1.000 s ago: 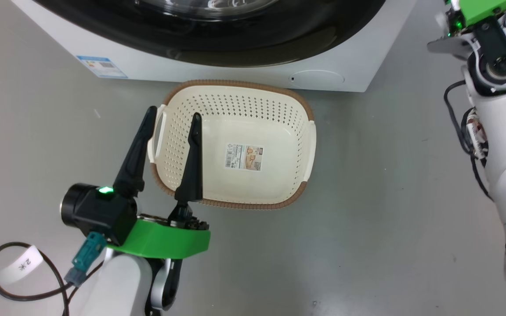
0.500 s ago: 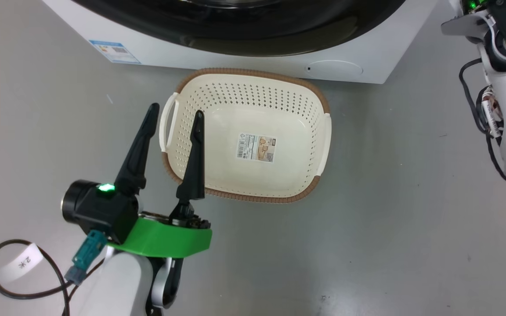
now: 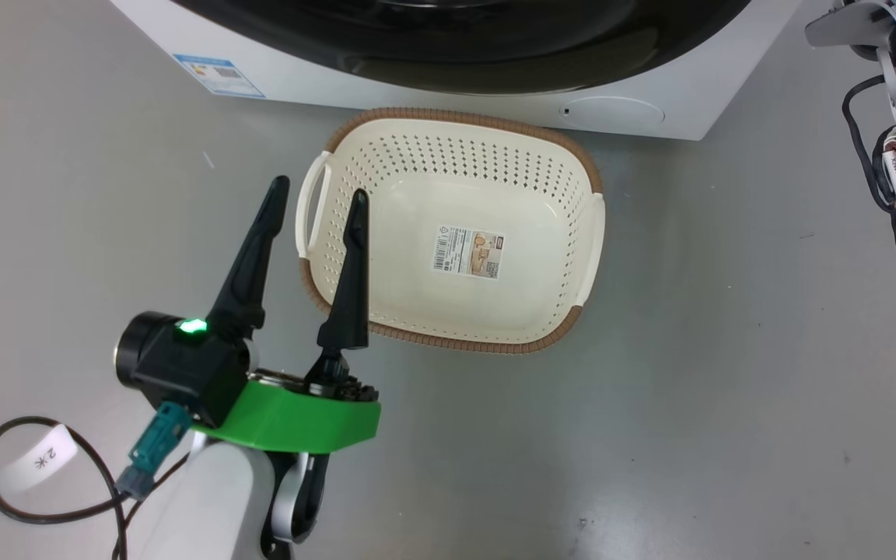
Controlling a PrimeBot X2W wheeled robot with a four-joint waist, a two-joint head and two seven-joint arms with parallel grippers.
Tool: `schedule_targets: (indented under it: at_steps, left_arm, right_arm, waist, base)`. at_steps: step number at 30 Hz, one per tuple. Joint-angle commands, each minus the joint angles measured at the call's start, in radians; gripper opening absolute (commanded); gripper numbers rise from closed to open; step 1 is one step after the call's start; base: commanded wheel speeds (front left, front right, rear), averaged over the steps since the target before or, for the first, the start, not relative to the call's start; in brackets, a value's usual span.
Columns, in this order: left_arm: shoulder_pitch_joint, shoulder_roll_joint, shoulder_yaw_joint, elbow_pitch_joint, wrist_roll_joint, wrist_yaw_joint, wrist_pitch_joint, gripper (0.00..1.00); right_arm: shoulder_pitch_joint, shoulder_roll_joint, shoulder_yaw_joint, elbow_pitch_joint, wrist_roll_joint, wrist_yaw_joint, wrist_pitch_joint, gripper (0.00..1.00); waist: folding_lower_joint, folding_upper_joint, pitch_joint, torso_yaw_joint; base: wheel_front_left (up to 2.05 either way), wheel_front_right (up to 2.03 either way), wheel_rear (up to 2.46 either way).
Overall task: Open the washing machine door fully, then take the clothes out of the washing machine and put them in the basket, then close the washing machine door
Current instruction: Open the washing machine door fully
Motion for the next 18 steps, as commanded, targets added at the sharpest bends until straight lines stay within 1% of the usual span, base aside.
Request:
schedule_targets:
  at_steps: [1, 18]
  left_arm:
    - [-0.011, 0.019, 0.031, -0.025, -0.006, 0.001, -0.008, 1.0]
    - [-0.009, 0.019, 0.053, -0.014, -0.012, -0.002, -0.008, 1.0]
  right_arm:
    - [-0.017, 0.046, 0.025, -0.034, 0.015, 0.007, 0.023, 0.0]
    - [0.04, 0.059, 0.052, -0.109, 0.046, 0.007, 0.11, 0.0]
  waist:
    - [0.0, 0.0, 0.001, -0.002]
    - [0.0, 0.0, -0.026, -0.028]
  base:
    - [0.0, 0.0, 0.0]
    - [0.0, 0.0, 0.0]
